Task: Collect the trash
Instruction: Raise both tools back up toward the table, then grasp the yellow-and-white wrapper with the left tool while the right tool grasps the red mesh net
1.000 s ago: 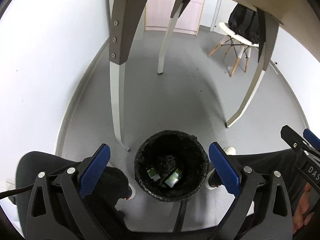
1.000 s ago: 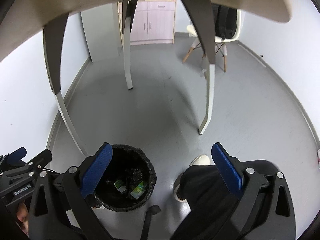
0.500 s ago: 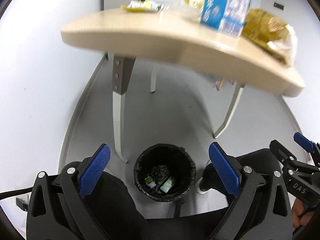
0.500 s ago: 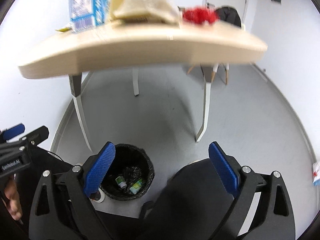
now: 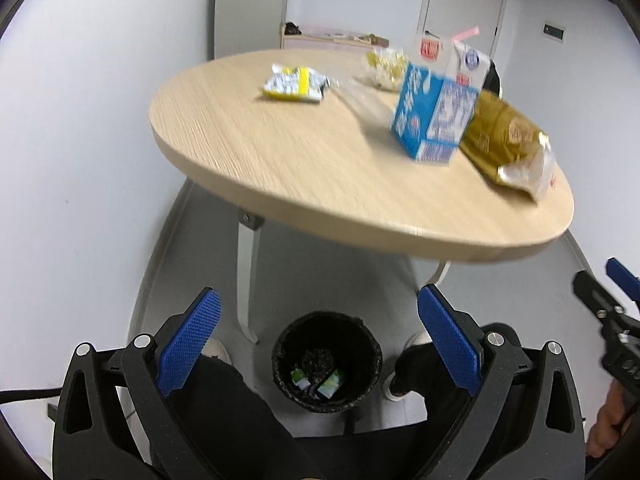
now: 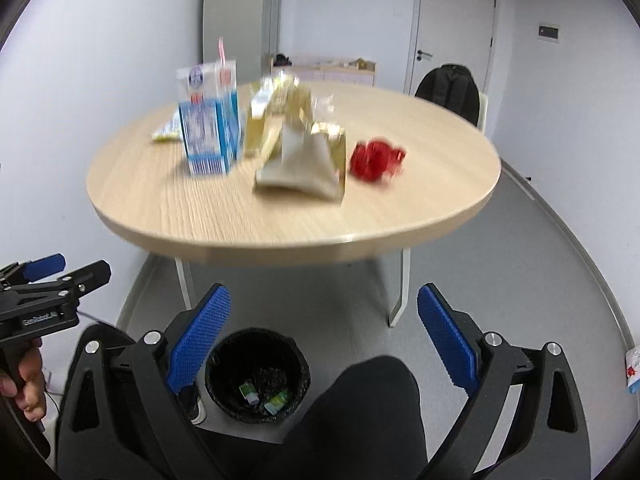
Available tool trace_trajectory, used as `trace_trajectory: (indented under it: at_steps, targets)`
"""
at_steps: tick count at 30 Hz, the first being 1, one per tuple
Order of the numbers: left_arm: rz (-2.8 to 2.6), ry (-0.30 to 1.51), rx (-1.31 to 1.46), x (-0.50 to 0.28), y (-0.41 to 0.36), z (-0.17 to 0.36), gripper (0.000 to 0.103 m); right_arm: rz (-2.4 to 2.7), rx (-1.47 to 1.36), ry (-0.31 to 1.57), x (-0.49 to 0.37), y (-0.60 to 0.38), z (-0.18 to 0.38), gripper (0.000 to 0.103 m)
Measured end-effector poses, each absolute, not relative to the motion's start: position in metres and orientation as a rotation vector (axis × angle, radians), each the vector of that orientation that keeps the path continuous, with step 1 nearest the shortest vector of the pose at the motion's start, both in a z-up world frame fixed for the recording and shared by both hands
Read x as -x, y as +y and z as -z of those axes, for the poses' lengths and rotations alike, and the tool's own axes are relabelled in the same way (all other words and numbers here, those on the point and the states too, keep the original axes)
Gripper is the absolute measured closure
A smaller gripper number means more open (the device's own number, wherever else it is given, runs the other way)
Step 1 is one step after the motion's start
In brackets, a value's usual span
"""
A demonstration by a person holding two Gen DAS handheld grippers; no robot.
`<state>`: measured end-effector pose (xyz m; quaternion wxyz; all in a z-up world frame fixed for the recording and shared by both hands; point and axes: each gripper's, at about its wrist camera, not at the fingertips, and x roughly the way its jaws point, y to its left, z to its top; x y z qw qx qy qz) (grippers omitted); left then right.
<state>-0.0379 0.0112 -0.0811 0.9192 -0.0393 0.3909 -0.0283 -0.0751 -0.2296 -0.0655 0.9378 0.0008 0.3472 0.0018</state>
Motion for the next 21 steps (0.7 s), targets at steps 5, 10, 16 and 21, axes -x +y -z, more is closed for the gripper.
trace_trajectory:
  at_steps: [5,10,16,21]
  targets:
    - [0.044,0.782,0.074,0.018,0.019,0.061,0.006,-0.001,-0.025,0.644,0.066,-0.244,0.023,0.012]
    - [0.03,0.772,0.068,-0.019,0.027,0.045,0.006,0.025,-0.027,0.633,0.033,-0.257,0.005,0.012]
    - [0.024,0.794,0.053,-0.082,0.033,0.039,0.006,0.042,-0.031,0.689,-0.024,-0.275,0.004,0.012]
    - [0.013,0.814,0.049,-0.135,0.04,0.038,0.006,0.046,-0.048,0.75,-0.068,-0.285,0.014,0.018]
